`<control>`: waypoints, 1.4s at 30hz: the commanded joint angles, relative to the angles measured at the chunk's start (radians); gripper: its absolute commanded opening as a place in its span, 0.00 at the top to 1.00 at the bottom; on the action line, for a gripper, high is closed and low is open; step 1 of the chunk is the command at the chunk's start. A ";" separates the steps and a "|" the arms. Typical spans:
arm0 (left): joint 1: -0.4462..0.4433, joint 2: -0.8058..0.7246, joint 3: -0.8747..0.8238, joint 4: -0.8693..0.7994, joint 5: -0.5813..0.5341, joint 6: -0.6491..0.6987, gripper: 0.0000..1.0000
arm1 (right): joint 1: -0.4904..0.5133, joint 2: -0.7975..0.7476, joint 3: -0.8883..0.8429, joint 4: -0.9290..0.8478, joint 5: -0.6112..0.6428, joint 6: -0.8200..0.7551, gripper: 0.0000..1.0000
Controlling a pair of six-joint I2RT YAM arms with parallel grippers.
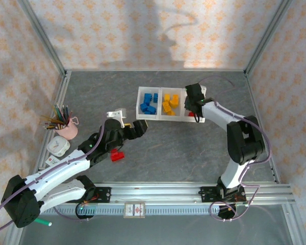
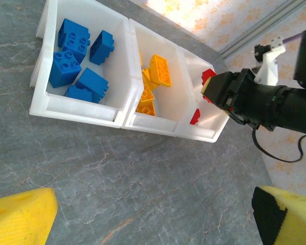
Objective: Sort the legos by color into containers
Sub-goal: Place the lego in the container, then pick up the lego from the center of the table.
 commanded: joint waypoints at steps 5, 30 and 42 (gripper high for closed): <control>-0.005 -0.015 0.026 0.021 -0.017 0.034 0.01 | -0.008 -0.018 0.058 -0.011 -0.010 -0.044 0.47; -0.003 -0.374 -0.074 -0.304 -0.281 -0.050 0.01 | 0.587 -0.021 0.042 -0.004 -0.009 0.047 0.29; -0.003 -0.535 -0.080 -0.454 -0.379 -0.092 0.01 | 0.685 0.224 0.212 0.032 -0.077 0.056 0.20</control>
